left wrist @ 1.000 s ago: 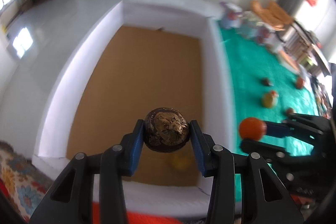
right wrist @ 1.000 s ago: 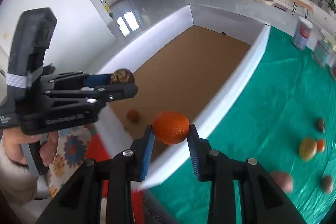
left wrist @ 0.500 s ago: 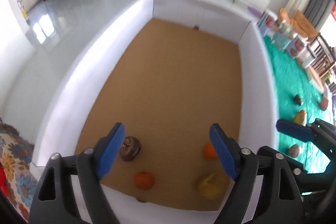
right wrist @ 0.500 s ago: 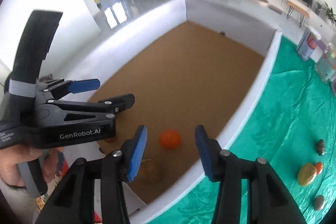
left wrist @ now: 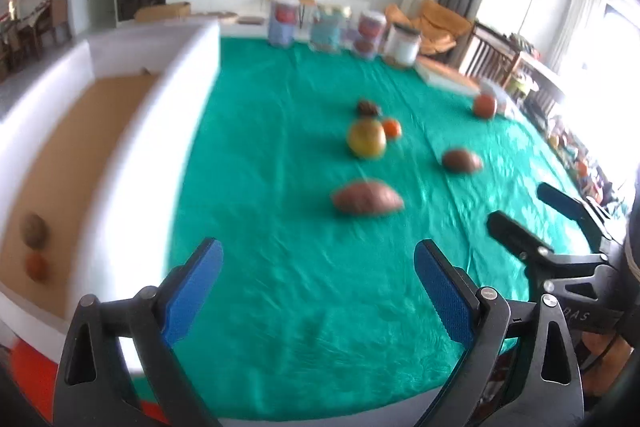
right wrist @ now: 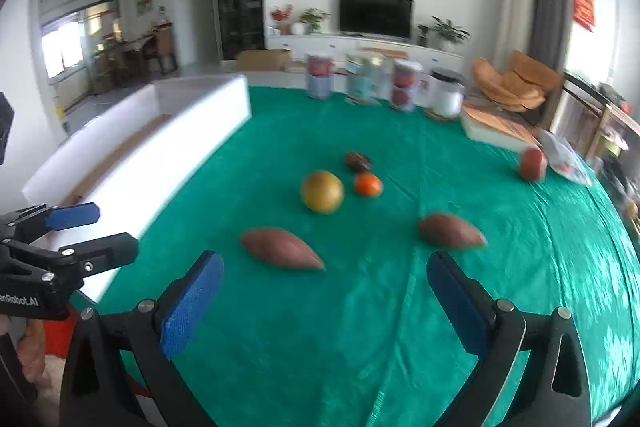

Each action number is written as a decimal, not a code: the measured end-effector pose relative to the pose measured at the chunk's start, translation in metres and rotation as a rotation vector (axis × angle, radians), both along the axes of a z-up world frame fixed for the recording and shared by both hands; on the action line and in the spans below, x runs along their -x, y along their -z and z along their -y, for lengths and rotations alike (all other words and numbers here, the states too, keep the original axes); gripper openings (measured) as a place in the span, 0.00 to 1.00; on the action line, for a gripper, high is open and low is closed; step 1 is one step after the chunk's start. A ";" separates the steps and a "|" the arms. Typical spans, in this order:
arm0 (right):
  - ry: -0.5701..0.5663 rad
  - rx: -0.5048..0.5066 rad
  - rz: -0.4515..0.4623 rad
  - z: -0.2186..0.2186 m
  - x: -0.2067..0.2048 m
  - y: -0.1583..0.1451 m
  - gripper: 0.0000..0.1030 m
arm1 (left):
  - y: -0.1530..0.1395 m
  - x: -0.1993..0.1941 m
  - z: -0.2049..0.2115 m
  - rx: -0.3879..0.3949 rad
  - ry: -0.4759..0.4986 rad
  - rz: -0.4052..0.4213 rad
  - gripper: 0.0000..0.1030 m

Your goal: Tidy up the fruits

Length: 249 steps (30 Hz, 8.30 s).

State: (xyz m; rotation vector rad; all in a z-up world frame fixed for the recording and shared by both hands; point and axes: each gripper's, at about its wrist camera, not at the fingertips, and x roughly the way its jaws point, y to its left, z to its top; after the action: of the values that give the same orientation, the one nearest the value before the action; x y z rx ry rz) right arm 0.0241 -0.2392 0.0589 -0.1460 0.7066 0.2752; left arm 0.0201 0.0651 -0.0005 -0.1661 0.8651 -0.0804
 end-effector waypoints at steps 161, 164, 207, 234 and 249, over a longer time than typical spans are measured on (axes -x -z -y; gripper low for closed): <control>0.016 0.037 -0.224 0.013 -0.064 0.102 1.00 | 0.079 -0.070 0.010 -0.177 -0.048 -0.133 1.00; 0.018 0.037 -0.224 0.012 -0.064 0.102 1.00 | 0.079 -0.069 0.009 -0.173 -0.042 -0.128 0.99; -0.476 -0.230 -0.235 -0.165 -0.083 -0.052 0.46 | -0.081 -0.047 -0.183 0.029 -0.175 0.012 0.39; -0.531 -0.058 0.043 -0.233 -0.079 -0.081 0.86 | -0.101 -0.045 -0.186 -0.035 -0.338 0.093 0.91; 0.145 0.065 -0.115 0.076 -0.055 0.091 0.88 | 0.052 -0.062 0.053 -0.023 0.095 -0.080 0.93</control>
State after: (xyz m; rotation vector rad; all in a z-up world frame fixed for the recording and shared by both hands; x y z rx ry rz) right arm 0.0789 -0.3155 -0.0326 -0.1406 0.8366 0.1222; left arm 0.0818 0.0123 -0.0528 -0.1075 0.9532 -0.1538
